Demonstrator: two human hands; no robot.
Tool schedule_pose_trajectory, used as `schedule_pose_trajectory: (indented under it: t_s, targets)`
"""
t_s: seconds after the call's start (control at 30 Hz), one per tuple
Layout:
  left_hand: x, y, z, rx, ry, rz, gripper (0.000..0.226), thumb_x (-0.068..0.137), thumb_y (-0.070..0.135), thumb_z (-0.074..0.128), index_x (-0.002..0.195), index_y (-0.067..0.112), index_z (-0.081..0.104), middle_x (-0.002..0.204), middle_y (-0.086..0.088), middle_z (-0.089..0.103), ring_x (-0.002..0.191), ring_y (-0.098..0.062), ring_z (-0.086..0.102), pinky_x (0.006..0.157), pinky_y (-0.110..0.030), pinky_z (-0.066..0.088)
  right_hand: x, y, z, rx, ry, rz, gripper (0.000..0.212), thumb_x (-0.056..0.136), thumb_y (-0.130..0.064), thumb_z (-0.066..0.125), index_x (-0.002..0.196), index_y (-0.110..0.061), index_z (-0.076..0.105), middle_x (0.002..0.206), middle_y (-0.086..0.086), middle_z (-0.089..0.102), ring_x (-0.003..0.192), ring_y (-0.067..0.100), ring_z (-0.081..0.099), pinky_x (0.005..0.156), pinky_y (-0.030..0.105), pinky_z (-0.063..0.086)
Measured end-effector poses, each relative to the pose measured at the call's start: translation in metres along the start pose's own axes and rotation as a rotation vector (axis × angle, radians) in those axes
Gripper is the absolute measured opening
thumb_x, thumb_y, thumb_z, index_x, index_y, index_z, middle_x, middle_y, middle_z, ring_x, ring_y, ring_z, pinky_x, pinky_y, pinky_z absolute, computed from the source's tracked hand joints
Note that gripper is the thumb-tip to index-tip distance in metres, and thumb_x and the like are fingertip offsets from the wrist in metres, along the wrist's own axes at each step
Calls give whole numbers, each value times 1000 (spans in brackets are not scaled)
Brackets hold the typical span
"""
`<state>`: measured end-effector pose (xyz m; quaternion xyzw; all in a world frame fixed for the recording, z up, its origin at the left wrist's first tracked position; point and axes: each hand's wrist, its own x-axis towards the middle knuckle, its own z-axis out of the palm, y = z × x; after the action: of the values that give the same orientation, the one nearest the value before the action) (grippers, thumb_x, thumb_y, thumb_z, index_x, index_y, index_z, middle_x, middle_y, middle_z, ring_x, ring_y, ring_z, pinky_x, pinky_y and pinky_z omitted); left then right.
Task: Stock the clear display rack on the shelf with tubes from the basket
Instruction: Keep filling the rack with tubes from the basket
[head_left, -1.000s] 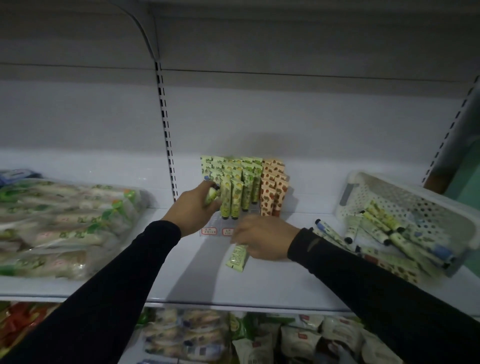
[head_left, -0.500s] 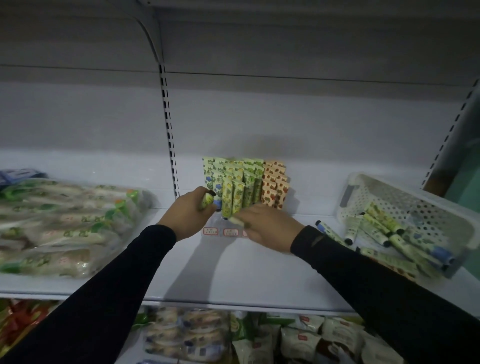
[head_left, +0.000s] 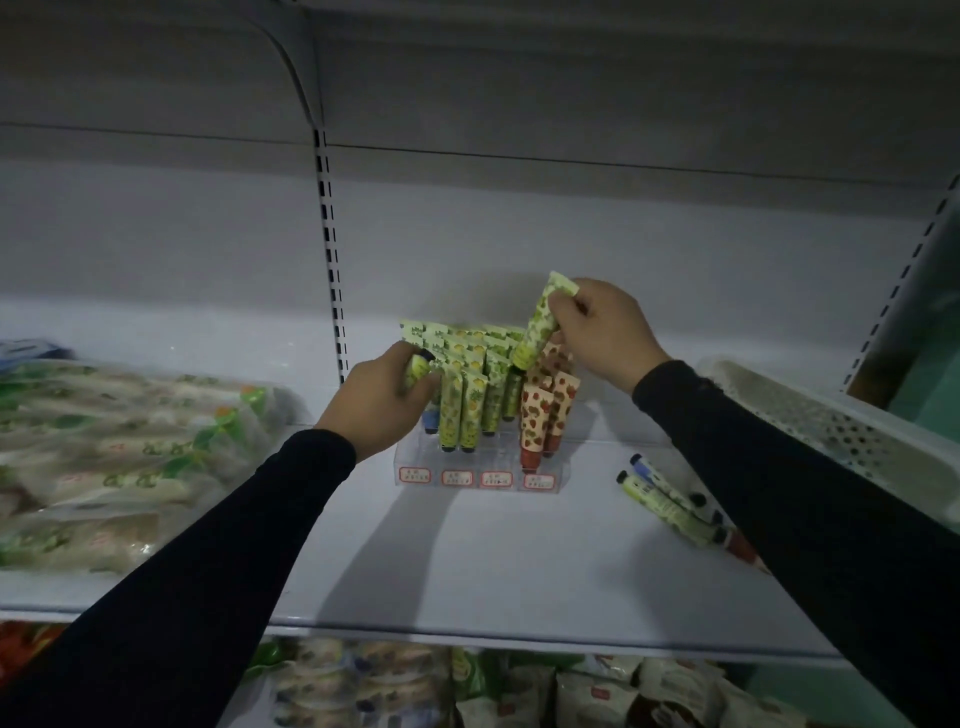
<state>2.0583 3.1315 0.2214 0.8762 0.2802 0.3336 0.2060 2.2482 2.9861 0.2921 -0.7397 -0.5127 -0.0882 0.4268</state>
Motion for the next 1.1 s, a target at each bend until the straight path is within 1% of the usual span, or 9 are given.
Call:
schedule_pose_trajectory:
  t_s: [0.07,0.13,0.27,0.4,0.67,0.8,0.9,1.03,1.1]
  targets:
    - [9,4,-2,33,-8,55,28,99,35,51,122,21,53,77,-4,65,65,-17,57,55,-26,40,11,3,1,-14,50,-6,34,97,-25,45,80,2,57,78,22,63,75,32,65,66,37,48]
    - [20,8,-5,91,-37,137,27,99,30,53,123,18,54,84,-3,65,70,-19,57,55,-21,35,19,5,2,-54,95,-25,29,95,-25,49,76,-5,58,68,10,60,65,20,57,60,22,42]
    - [46,18,-3,198,-131,325,32,98,27,55,127,15,57,122,-6,63,110,-26,55,86,-30,42,28,9,12,-81,96,-45,30,94,-23,51,67,-11,54,59,0,49,55,12,45,51,9,32]
    - [63,27,11,289,-278,381,41,98,31,53,136,19,50,134,-4,57,123,-22,49,102,-38,42,32,16,23,-123,44,-62,36,95,-22,49,66,0,50,57,8,43,50,15,38,49,14,31]
    - [67,29,17,336,-416,299,46,97,43,51,140,28,48,137,-3,52,125,-22,46,106,-37,39,32,18,33,-254,-73,-140,43,96,-20,47,56,-13,32,51,-1,30,46,12,29,47,14,28]
    - [69,30,15,329,-457,275,40,95,45,53,132,29,54,128,-3,55,115,-24,52,97,-44,47,30,20,41,-314,-158,-155,38,97,-23,51,63,-7,48,55,-2,36,51,10,34,53,27,26]
    - [71,30,13,316,-484,264,40,94,44,54,132,32,54,126,-1,55,112,-22,53,98,-43,46,25,27,48,-314,-176,-139,28,96,-25,55,79,-5,66,60,-9,41,64,14,42,55,22,28]
    - [72,30,12,304,-499,283,42,94,41,57,135,32,53,134,1,54,122,-19,48,104,-38,40,21,36,57,-378,-137,-95,32,90,-28,61,90,4,70,79,15,66,77,27,60,71,37,50]
    - [71,31,11,314,-488,313,43,95,38,58,136,26,54,141,2,51,129,-18,43,108,-34,35,20,34,58,-409,-112,-102,29,88,-27,63,92,-1,73,84,14,69,78,24,61,74,35,51]
